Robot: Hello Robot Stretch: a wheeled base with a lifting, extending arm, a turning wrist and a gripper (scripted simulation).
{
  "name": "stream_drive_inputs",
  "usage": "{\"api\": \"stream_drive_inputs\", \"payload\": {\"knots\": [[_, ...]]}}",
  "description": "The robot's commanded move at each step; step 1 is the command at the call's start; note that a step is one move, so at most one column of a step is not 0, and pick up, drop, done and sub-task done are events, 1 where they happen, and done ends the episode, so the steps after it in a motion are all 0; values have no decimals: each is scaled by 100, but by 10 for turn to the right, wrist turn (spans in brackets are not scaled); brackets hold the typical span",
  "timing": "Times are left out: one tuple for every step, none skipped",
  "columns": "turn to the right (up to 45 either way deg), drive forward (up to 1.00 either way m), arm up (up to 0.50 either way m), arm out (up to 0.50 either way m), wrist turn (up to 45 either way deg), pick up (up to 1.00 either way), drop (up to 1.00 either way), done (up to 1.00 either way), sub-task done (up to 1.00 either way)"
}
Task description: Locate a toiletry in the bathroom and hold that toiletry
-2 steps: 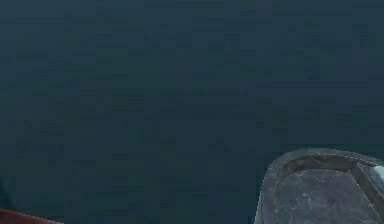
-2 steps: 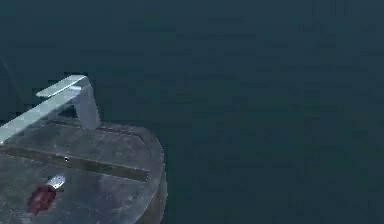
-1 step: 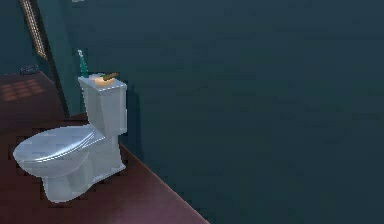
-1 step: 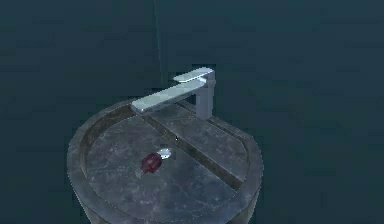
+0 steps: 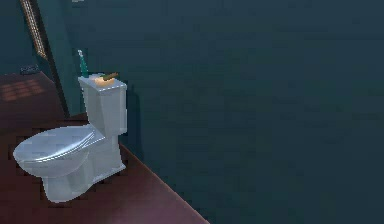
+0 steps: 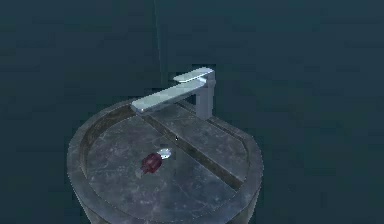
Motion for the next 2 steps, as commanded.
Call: {"api": "stream_drive_inputs", "payload": {"knots": [[0, 0, 38, 0, 0, 0, 0, 0, 0], [0, 0, 0, 20, 0, 0, 0, 0, 0]]}}
